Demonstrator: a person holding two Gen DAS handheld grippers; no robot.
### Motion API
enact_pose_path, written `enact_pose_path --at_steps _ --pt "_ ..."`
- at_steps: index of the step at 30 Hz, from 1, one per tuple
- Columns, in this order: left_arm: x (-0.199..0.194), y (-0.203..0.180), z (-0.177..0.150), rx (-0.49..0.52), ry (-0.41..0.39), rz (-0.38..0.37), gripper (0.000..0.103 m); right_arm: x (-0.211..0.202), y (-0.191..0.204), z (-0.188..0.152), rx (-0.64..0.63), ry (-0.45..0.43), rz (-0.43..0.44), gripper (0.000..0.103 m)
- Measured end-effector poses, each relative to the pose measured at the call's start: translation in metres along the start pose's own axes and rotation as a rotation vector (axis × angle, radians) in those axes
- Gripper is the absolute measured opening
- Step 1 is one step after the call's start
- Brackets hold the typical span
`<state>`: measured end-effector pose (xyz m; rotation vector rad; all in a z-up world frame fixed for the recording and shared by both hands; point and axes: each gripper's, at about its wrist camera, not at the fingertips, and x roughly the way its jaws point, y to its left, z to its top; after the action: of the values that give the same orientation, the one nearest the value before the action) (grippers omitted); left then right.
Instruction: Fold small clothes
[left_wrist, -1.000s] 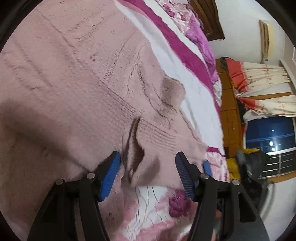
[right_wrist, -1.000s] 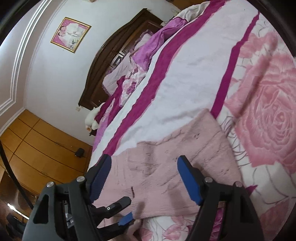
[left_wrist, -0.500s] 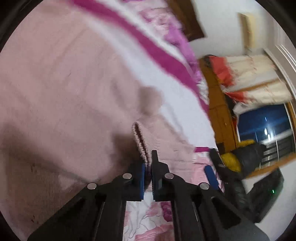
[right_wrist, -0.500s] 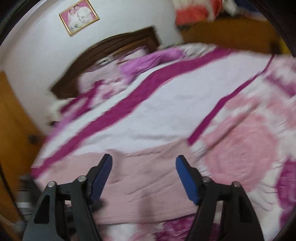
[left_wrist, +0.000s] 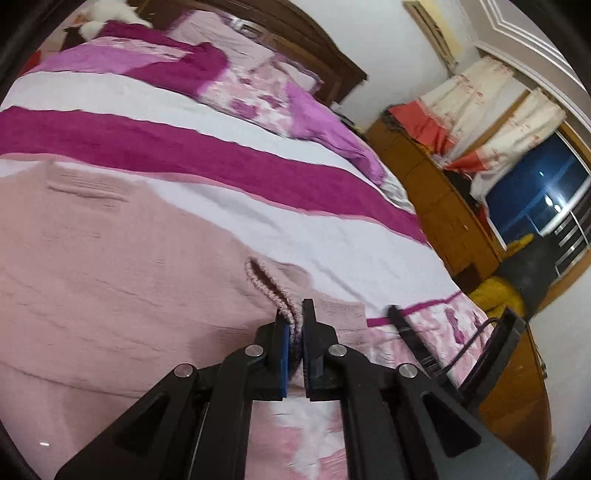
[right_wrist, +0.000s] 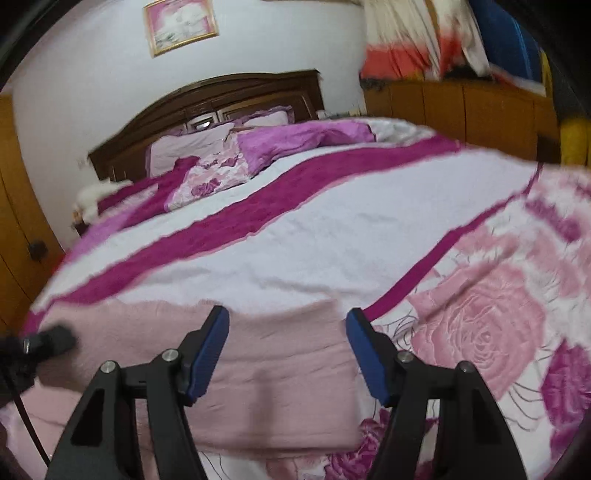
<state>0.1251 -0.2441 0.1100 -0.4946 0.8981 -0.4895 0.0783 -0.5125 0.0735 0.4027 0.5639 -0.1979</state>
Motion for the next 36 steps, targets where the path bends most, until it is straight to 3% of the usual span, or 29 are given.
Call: enact_pose_path --at_steps 2,5,8,11,19,22,29,36 --pt "-0.015 0.021 0.006 -0.047 -0.014 0.004 0.0 0.008 -0.028 0.004 0.133 0.028 0.085 0.069" --pt "-0.038 0.05 0.014 -0.091 -0.037 0.037 0.0 0.022 -0.058 0.003 0.292 0.083 0.207 0.059" --pt "-0.061 0.079 0.019 -0.136 -0.054 0.089 0.0 0.029 -0.052 0.0 0.235 0.094 0.153 0.049" --pt "-0.082 0.107 0.024 -0.161 -0.061 0.113 0.0 0.042 -0.036 -0.006 0.163 0.151 0.168 0.04" --pt "-0.122 0.169 0.032 -0.22 -0.15 0.18 0.0 0.076 0.015 -0.03 0.002 0.289 0.174 0.04" --pt "-0.132 0.195 0.034 -0.261 -0.173 0.189 0.0 0.086 0.02 -0.038 0.04 0.34 0.215 0.04" --pt "-0.142 0.233 0.037 -0.263 -0.186 0.268 0.0 0.09 0.031 -0.045 0.104 0.367 0.322 0.034" --pt "-0.142 0.268 0.038 -0.305 -0.172 0.265 0.0 0.091 0.062 -0.054 0.01 0.391 0.286 0.031"
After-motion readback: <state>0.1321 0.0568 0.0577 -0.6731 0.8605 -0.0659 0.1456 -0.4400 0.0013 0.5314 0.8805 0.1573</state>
